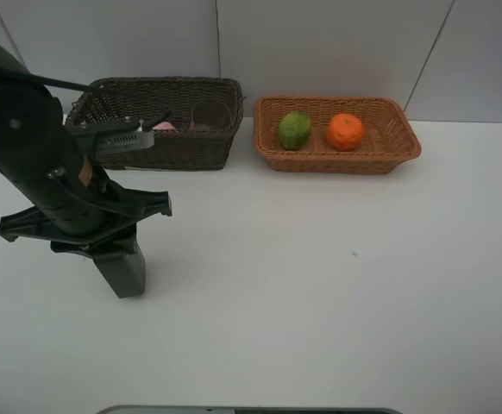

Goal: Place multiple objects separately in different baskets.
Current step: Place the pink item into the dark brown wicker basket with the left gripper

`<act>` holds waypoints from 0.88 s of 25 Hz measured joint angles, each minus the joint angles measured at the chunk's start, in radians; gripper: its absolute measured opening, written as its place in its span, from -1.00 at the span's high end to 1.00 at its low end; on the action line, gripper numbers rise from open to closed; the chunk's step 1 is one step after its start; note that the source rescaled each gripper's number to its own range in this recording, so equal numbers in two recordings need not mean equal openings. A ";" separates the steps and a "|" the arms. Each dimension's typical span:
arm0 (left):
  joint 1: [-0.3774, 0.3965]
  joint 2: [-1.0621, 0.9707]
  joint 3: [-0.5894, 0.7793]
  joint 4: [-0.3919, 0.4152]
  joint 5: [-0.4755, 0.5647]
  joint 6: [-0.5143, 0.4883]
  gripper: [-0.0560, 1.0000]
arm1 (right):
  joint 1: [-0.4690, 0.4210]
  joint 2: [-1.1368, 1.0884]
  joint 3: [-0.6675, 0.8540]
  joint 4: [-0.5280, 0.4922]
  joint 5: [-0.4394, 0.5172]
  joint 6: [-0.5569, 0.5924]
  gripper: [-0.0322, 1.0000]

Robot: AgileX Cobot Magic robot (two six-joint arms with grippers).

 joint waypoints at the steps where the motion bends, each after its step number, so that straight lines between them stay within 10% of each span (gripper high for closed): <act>1: 0.000 -0.017 -0.028 0.000 0.001 0.011 0.10 | 0.000 0.000 0.000 0.000 0.000 0.000 -0.12; 22: 0.169 -0.019 -0.387 0.351 -0.002 0.164 0.10 | 0.000 0.000 0.000 0.000 0.000 0.000 -0.12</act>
